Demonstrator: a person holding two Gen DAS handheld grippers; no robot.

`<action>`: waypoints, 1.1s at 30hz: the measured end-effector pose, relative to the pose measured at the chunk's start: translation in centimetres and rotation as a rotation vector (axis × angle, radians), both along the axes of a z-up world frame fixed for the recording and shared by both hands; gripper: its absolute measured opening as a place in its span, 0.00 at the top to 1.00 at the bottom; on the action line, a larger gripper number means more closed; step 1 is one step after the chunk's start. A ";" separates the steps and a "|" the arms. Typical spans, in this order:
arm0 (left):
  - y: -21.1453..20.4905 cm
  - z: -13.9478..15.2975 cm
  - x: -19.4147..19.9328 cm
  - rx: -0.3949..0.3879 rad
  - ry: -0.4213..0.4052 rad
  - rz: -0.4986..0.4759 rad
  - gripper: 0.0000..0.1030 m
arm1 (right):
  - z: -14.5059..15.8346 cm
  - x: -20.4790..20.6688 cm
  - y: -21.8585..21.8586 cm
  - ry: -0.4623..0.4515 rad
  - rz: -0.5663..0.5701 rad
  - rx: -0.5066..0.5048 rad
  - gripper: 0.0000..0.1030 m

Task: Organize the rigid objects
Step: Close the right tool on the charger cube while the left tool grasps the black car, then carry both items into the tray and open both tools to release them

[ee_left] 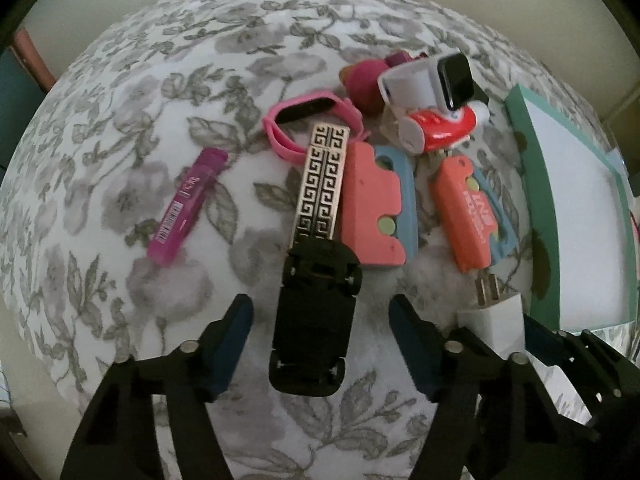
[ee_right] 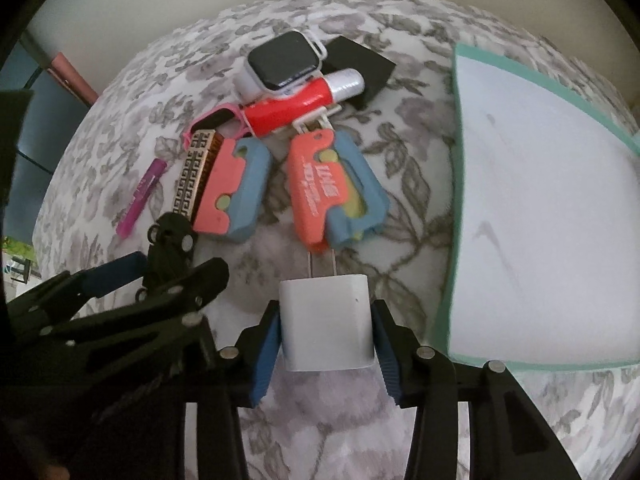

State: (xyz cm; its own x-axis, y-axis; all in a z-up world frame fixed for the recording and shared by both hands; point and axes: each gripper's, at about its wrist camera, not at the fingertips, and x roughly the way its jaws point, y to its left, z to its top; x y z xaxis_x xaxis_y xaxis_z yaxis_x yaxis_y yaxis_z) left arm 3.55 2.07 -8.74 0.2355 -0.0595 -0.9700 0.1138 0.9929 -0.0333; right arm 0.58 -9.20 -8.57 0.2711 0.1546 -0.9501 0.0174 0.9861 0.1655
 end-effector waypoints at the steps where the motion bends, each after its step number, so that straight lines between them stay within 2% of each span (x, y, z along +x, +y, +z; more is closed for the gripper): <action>1: -0.1 -0.2 0.0 -0.007 0.006 -0.008 0.42 | 0.0 0.0 0.0 0.004 -0.001 0.000 0.54; 8: -1.2 -0.5 -0.1 0.024 -0.005 -0.034 0.44 | -0.1 -0.6 -0.5 0.012 -0.012 0.010 0.54; 11: -1.5 -0.3 -0.3 0.017 -0.019 -0.026 0.66 | 0.3 -1.3 -1.3 0.017 -0.024 0.019 0.54; 20: -0.3 1.0 -1.2 -0.009 -0.043 -0.015 0.66 | 0.6 -1.9 -2.0 0.030 -0.045 0.050 0.55; 27: 0.6 4.3 -2.1 -0.027 -0.123 -0.001 0.66 | 1.7 -2.3 -2.8 0.014 -0.083 0.106 0.55; 33: 1.0 7.2 -2.1 -0.089 -0.190 0.020 0.66 | 3.7 -2.8 -3.9 -0.039 -0.115 0.194 0.55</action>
